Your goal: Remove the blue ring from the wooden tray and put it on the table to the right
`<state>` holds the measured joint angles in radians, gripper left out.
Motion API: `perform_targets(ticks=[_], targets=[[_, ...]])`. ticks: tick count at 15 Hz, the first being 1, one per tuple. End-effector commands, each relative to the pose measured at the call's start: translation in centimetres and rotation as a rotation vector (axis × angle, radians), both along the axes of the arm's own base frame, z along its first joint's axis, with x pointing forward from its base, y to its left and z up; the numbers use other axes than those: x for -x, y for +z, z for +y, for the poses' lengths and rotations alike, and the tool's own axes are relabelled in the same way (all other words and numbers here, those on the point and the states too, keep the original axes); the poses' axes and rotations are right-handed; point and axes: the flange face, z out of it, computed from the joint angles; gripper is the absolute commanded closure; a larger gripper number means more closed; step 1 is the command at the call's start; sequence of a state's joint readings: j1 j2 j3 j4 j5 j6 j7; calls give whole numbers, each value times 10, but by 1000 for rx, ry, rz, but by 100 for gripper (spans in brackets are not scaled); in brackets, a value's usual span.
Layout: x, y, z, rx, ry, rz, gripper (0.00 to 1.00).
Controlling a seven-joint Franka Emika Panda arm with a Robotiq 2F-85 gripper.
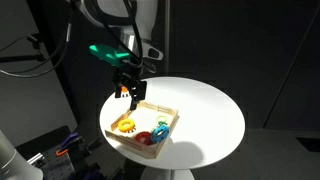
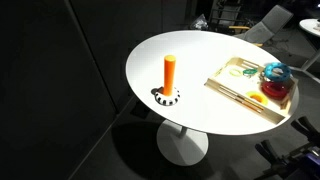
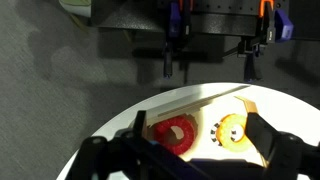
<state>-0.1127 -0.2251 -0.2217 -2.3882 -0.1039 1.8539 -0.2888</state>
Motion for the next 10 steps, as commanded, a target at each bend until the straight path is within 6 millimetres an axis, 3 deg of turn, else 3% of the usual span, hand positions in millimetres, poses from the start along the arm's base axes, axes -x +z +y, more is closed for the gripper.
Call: perform_targets(ticks=[1,4,10], targets=[[0,1,0,0,0,0,0],[-1,1,0,0,0,-1,0],[-27,-8,-17,-15,-34,-6,0]])
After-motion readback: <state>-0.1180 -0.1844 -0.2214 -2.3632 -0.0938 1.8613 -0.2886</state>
